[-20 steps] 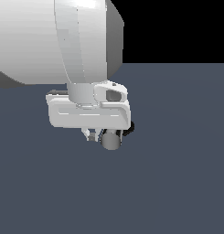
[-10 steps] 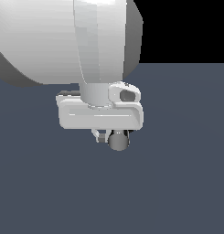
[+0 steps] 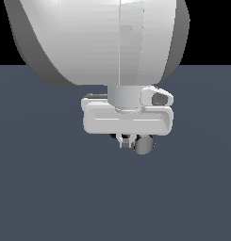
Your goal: Turn on the faucet by rotating a designated handle.
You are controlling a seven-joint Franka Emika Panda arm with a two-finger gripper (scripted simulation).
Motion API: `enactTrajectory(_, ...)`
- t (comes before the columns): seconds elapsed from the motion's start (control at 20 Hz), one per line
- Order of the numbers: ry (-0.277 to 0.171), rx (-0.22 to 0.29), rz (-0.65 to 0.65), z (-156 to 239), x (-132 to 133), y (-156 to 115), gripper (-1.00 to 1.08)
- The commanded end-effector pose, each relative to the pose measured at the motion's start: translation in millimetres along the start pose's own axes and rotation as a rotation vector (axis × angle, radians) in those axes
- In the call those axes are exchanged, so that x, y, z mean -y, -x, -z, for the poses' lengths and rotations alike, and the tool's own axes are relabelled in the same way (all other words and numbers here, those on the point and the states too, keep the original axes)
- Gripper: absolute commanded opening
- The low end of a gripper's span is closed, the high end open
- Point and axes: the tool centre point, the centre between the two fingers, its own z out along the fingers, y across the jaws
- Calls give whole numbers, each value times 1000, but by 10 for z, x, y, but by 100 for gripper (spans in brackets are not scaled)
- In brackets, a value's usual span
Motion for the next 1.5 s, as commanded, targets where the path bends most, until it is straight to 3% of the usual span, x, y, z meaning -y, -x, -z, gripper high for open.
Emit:
enactTrajectory(0.0, 1, -15, -22, 2, -233, -104, -100)
enactTrajectory(0.7, 1, -15, -22, 4, -917, -142, -100)
enactTrajectory(0.8, -1, -12, 1, 2, -767, -142, -100)
enactTrajectory(1.45, 0, -13, -5, 7, -1130, -510, -100)
